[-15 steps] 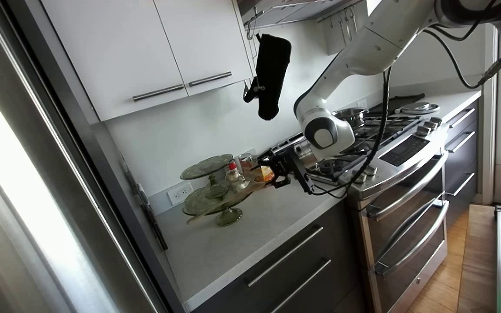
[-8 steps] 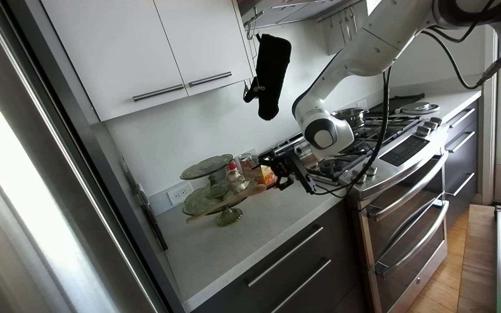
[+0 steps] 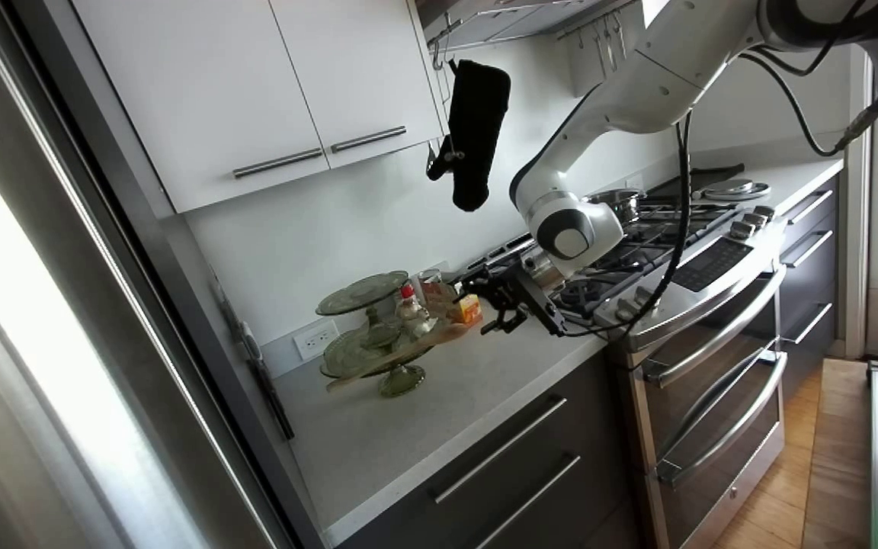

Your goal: Put the wooden spatula on the bottom shelf

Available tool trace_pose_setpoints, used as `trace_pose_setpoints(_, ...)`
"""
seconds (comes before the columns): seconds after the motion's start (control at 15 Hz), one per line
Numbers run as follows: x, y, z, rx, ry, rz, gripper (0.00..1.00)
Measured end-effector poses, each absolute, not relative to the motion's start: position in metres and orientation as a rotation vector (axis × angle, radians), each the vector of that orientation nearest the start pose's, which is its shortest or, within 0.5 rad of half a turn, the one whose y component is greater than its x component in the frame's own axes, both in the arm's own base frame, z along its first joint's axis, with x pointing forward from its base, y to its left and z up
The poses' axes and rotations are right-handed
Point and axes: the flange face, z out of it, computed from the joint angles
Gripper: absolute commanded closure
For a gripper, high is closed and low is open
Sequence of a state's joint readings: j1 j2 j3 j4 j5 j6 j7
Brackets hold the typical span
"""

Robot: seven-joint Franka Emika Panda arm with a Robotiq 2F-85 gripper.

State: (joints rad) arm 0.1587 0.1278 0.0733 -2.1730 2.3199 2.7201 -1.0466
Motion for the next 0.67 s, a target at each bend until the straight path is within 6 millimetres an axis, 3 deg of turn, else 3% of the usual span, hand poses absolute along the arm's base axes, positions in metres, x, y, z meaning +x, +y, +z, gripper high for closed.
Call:
trace_pose_setpoints(0.2,0.527,0.090,0.351,-2.000,0.890,-0.728,0.00)
trace_pose_setpoints(0.4,0.507,0.096,0.371,-2.141,0.857,-0.732,0.00)
trace_pose_setpoints(0.67,0.461,0.113,0.353,-2.338,0.754,-0.643,0.00)
